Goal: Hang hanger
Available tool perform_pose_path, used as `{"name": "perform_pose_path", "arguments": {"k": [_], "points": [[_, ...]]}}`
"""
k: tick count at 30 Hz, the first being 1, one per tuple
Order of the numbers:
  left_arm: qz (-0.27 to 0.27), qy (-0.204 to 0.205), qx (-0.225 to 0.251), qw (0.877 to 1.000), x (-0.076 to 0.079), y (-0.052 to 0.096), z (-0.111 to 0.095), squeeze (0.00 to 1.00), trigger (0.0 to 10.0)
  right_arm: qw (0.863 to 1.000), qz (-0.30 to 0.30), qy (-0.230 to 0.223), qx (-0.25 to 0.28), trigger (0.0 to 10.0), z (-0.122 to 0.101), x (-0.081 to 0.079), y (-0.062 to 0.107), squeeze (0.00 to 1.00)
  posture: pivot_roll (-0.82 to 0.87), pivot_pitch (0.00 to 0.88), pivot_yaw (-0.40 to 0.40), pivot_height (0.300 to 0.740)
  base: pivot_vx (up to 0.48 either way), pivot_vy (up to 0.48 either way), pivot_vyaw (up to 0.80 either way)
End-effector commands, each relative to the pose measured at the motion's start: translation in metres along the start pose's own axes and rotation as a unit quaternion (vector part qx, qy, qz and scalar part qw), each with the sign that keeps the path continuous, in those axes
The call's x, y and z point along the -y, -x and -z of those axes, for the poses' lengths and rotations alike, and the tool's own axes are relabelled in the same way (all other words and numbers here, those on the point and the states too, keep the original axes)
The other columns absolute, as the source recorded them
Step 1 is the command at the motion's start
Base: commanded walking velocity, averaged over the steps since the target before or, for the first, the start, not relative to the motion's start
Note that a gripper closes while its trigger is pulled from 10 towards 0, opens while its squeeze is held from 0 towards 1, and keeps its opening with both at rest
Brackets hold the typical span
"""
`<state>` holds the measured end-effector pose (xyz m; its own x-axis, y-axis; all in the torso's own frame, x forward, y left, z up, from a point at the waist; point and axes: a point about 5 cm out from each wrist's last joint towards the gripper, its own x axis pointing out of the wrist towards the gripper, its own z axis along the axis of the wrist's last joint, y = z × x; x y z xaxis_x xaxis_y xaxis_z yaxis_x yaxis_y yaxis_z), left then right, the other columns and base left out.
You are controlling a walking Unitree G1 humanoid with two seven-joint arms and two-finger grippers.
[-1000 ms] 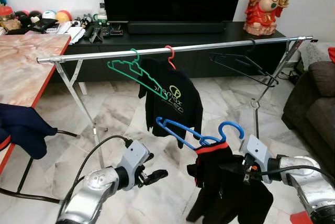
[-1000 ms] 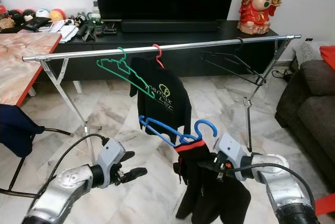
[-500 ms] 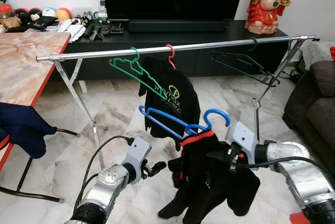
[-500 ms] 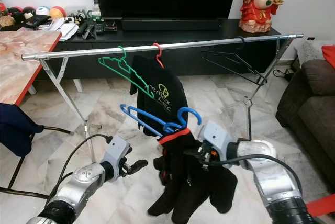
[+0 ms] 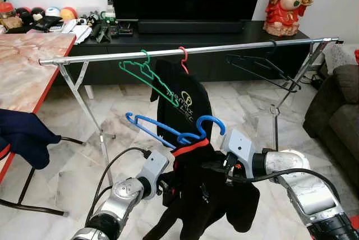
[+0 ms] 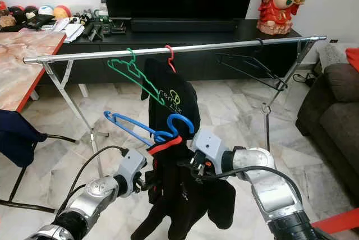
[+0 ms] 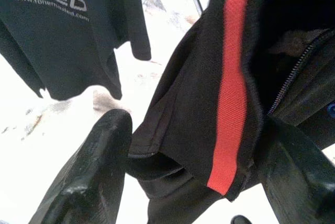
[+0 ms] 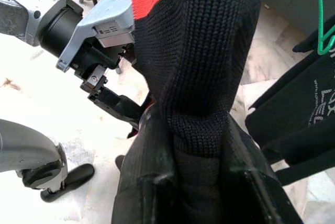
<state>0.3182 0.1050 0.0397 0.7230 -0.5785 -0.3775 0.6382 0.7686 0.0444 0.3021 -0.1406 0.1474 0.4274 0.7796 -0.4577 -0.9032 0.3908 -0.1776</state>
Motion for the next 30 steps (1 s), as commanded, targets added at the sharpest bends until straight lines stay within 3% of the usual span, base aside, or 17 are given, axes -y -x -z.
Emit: {"name": "perform_pose_path", "arguments": {"k": [1, 13, 14, 15, 17, 19, 20, 22, 23, 24, 25, 30], "points": [[-0.002, -0.009, -0.002, 1.0, 0.0, -0.001, -0.001, 0.0, 10.0, 1.0, 0.002, 0.019, 0.017, 0.0, -0.013, 0.0, 0.001, 0.0, -0.11, 0.082, -0.039, 0.74, 0.0, 0.0, 0.0], [-0.086, -0.002, -0.016, 0.996, -0.014, 0.0, 0.001, 0.0, 10.0, 0.999, -0.003, 0.026, 0.024, 0.0, -0.02, -0.003, 0.001, 0.0, -0.11, 0.079, -0.038, 0.74, 0.0, 0.0, 0.0], [-0.088, -0.001, -0.016, 0.996, -0.014, -0.001, 0.0, 0.0, 8.8, 0.999, -0.005, 0.028, 0.026, 0.0, -0.021, -0.003, 0.001, 0.0, -0.11, 0.078, -0.038, 0.74, 0.0, 0.0, 0.0], [-0.088, -0.001, -0.016, 0.996, -0.014, -0.001, 0.0, 0.0, 8.8, 0.999, -0.005, 0.028, 0.026, 0.0, -0.021, -0.003, 0.001, 0.0, -0.11, 0.078, -0.038, 0.74, 0.0, 0.0, 0.0], [-0.087, 0.021, -0.019, 0.996, -0.012, -0.002, 0.002, 0.0, 4.7, 0.999, -0.004, 0.031, 0.033, 0.0, -0.025, -0.004, 0.0, 0.0, -0.12, 0.077, -0.038, 0.74, 0.0, 0.0, 0.0], [-0.086, 0.028, -0.021, 0.996, -0.011, -0.002, 0.003, 0.0, 4.7, 0.999, -0.003, 0.031, 0.033, 0.0, -0.025, -0.004, 0.0, 0.0, -0.12, 0.077, -0.038, 0.74, 0.0, 0.0, 0.0], [-0.083, 0.03, -0.024, 0.996, -0.01, -0.002, 0.005, 0.0, 4.0, 0.999, -0.004, 0.031, 0.035, 0.0, -0.026, -0.004, 0.0, 0.0, -0.12, 0.079, -0.038, 0.74, 0.0, 0.0, 0.0], [-0.08, 0.03, -0.028, 0.996, -0.009, -0.002, 0.008, 0.0, 3.8, 0.999, -0.005, 0.033, 0.038, 0.0, -0.028, -0.005, 0.0, 0.0, -0.11, 0.078, -0.037, 0.74, 0.0, 0.0, 0.0], [-0.08, 0.028, -0.031, 0.996, -0.008, -0.001, 0.01, 0.0, 3.0, 0.999, -0.005, 0.035, 0.04, 0.0, -0.03, -0.005, -0.001, 0.0, -0.11, 0.079, -0.037, 0.74, 0.0, 0.0, 0.0], [-0.081, 0.026, -0.035, 0.996, -0.007, -0.001, 0.013, 0.0, 3.0, 0.998, -0.004, 0.036, 0.042, 0.0, -0.032, -0.006, -0.001, 0.0, -0.11, 0.079, -0.037, 0.74, 0.0, 0.0, 0.0], [-0.082, 0.024, -0.038, 0.996, -0.006, -0.001, 0.014, 0.0, 0.0, 0.998, -0.005, 0.037, 0.043, 0.0, -0.032, -0.006, -0.002, 0.0, -0.12, 0.079, -0.037, 0.74, 0.0, 0.0, 0.0], [-0.085, 0.023, -0.039, 0.995, -0.006, -0.001, 0.015, 0.0, 0.0, 0.998, -0.006, 0.036, 0.047, 0.0, -0.034, -0.006, -0.003, 0.0, -0.11, 0.08, -0.038, 0.74, 0.0, 0.0, 0.0]]}}
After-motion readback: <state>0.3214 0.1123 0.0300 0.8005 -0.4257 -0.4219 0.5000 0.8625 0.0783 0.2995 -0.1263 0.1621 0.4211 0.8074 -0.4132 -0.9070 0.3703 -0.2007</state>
